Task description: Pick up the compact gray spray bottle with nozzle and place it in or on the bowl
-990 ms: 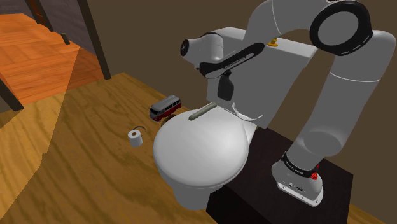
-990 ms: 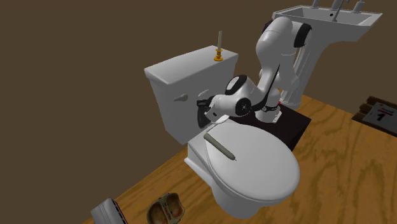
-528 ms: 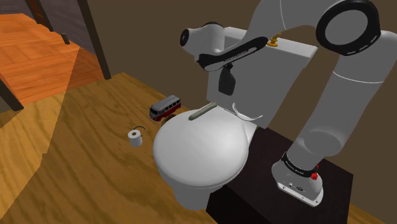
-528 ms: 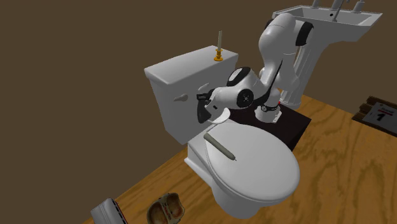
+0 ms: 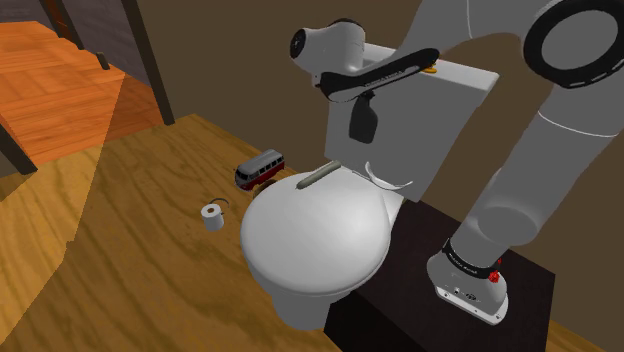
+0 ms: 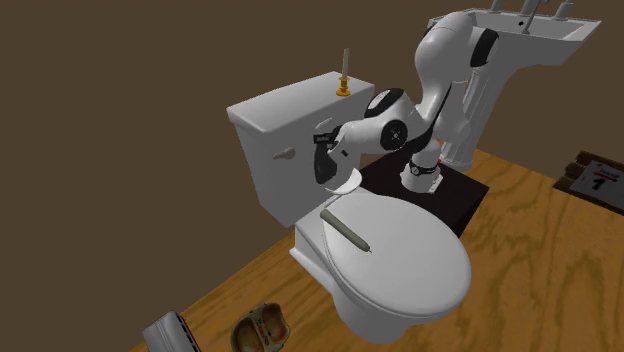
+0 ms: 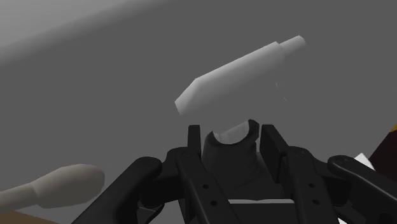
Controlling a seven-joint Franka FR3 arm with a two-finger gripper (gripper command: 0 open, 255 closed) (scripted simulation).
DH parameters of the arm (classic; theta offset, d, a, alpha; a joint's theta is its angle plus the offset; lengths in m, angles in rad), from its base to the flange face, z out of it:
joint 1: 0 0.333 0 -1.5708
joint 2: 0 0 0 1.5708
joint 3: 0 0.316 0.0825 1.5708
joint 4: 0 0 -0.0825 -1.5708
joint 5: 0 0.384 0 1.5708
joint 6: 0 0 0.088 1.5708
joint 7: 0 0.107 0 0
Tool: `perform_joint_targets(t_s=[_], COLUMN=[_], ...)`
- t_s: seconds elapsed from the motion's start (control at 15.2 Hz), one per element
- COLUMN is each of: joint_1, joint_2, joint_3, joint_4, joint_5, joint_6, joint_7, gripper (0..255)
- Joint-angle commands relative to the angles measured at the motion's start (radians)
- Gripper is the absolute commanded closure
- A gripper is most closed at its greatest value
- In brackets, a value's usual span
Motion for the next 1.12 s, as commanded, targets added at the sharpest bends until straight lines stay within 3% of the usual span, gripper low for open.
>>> perform_joint_targets(t_s=[0.0,0.53,0.73,1.06], joint_1=[-0.012,-0.068,-0.131,-0.262], joint_2=[-0.086,-0.412,-0.520,-0.518], joint_3=[-0.011,-0.011,0.021,0.127], joint_4=[-0.082,-0.335,-0.404,-0.457], joint_5=[-0.001,0.004,0.016,0.048], joint_6=[0.010,0.030,0.048,0.130], joint_7=[-0.011,-0.109,-0.165,-0.142], gripper=[255,255,255,255])
